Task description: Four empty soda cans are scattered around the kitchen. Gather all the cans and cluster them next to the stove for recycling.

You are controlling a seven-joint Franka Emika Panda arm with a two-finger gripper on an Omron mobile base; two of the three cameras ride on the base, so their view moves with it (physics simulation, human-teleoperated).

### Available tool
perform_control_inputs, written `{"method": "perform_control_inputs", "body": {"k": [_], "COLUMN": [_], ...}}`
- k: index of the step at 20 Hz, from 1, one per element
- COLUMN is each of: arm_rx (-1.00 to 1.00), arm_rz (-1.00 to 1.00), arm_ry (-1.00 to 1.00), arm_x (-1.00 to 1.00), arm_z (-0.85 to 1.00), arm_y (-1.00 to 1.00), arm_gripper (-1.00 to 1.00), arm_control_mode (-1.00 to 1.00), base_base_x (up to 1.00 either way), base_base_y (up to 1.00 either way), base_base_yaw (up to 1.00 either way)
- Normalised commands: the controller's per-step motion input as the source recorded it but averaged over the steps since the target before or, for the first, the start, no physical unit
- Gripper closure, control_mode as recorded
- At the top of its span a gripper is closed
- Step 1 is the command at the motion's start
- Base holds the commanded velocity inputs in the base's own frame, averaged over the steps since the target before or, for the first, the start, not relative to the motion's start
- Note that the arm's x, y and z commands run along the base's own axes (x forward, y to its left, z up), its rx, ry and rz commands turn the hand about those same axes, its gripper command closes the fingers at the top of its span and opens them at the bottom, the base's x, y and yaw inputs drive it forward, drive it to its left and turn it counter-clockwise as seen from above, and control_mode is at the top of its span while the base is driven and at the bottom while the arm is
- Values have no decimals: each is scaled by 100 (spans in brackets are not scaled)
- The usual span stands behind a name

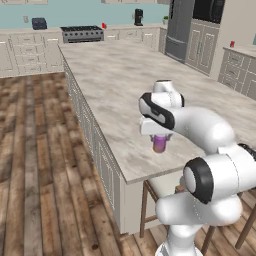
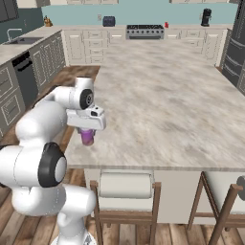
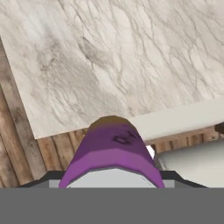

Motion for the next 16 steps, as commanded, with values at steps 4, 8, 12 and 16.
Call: {"method": "perform_control_inputs", "body": {"k": [4, 8, 12, 16], "arm_rx": [0, 0, 0, -1], "arm_rz": [0, 0, 0, 0], "arm_ry": [-1, 0, 0, 0], "arm_x": [-47, -32, -17, -12], "arm_z": [29, 32, 26, 19], "arm_y": [-1, -7, -6, 0], "arm_gripper": [100, 100, 100, 100], "arm_control_mode": [-100, -100, -100, -100], "base_base_x": [0, 0, 0, 0], "base_base_y": [0, 0, 0, 0], "base_base_yaw": [0, 0, 0, 0]}}
